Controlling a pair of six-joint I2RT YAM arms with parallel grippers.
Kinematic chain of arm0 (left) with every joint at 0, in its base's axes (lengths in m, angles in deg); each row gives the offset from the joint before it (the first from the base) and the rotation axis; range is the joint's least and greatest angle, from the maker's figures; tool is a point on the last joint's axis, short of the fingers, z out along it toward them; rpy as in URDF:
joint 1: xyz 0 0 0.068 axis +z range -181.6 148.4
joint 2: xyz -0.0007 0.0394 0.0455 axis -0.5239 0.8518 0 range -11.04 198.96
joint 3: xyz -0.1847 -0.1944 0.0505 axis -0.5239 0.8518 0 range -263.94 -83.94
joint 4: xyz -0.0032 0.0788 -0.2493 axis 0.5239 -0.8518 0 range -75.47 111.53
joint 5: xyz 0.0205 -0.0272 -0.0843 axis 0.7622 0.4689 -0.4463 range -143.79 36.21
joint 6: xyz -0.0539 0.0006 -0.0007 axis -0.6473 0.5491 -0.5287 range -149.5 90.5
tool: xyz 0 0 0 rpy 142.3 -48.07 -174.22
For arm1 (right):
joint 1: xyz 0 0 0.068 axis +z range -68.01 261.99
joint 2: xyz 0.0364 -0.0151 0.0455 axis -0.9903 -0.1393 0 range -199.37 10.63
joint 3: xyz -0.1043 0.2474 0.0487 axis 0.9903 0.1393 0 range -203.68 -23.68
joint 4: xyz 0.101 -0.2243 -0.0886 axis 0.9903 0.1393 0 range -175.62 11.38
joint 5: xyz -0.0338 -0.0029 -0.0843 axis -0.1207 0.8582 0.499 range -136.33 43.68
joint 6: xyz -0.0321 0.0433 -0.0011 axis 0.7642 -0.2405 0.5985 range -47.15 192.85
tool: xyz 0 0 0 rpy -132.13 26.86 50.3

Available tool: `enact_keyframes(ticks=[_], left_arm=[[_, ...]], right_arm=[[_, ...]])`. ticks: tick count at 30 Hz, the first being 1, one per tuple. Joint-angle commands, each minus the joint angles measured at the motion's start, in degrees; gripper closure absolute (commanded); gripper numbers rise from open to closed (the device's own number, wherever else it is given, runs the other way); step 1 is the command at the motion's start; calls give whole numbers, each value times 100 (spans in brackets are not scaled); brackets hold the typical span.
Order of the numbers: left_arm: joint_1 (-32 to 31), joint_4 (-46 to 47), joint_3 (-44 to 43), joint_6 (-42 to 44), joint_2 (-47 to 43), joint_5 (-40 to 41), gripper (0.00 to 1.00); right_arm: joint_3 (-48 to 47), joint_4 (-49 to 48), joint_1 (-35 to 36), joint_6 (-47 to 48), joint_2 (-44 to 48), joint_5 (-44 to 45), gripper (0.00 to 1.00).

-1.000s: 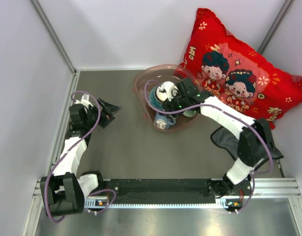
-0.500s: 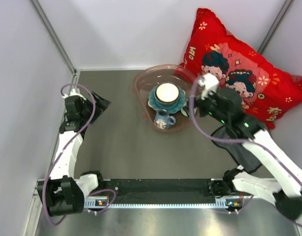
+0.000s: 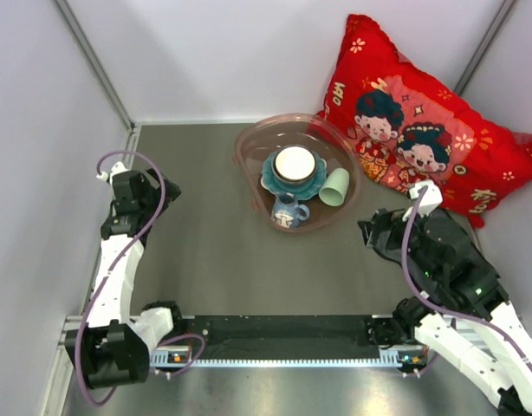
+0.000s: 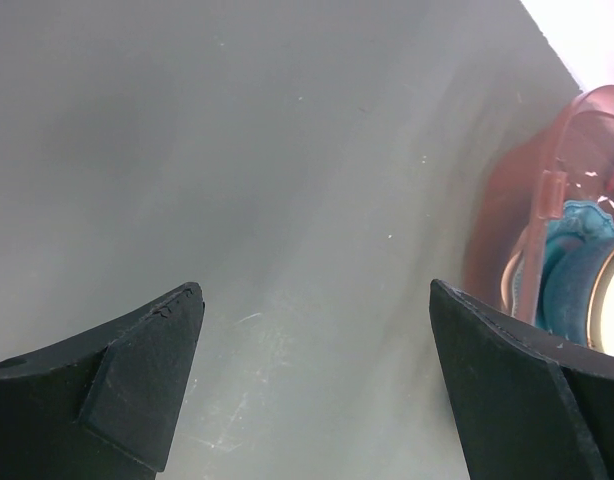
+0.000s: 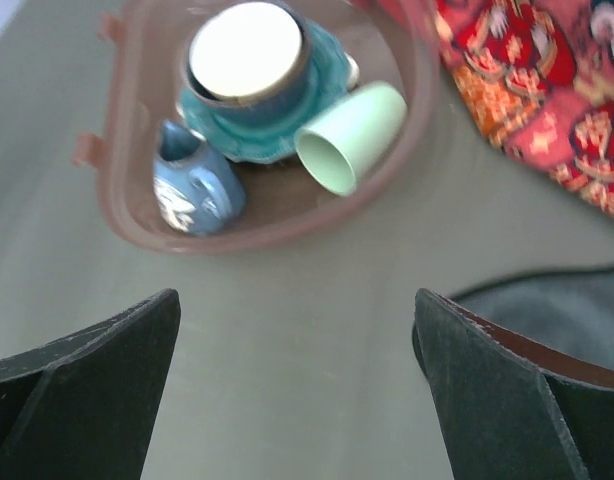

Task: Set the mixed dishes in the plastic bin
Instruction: Reset both arms

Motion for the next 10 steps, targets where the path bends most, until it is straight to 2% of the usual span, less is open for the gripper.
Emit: enact_keyframes(ticks=[1,10], left_arm=[[5,4,98,-10,-124,155,1],[5,-14,142,-19,-238,182,1]], right_arm=[[222,108,-27,-321,118,458,1],[310,46,-36,-321,57,476,1]])
